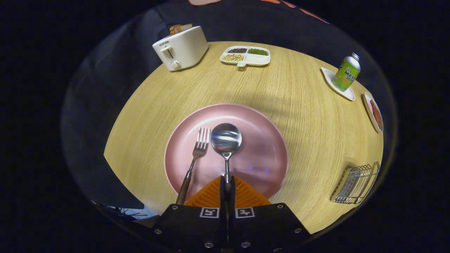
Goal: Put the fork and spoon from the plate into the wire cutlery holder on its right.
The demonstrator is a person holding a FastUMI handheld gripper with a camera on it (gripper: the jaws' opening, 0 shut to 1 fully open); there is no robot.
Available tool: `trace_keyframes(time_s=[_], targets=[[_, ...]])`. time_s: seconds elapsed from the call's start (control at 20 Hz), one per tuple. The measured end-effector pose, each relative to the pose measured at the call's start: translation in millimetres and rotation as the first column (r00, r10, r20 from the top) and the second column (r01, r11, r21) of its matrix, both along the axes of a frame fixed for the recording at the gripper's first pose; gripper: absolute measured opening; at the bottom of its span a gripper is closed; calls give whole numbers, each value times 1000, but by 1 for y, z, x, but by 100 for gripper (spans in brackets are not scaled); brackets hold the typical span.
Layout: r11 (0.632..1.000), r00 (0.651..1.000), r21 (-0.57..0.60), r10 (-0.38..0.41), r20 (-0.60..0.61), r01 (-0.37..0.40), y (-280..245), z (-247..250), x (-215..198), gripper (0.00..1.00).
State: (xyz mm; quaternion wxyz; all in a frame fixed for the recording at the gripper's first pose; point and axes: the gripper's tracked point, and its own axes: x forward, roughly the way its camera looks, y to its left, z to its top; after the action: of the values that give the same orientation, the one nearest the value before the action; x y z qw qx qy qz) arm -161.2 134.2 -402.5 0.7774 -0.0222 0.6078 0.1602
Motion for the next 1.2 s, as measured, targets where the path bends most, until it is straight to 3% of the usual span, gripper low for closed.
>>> trace_keyframes(time_s=[0.25,0.7,0.9,1.2], targets=[[999,989,-9,-48,138,50,-30,50,27,2],[959,933,-93,-232,275,266,-159,118,48,2],[925,923,-177,-287,255,336,-222,120,34,3],[916,958,-285,-254,137,283,-261,101,-1,3]])
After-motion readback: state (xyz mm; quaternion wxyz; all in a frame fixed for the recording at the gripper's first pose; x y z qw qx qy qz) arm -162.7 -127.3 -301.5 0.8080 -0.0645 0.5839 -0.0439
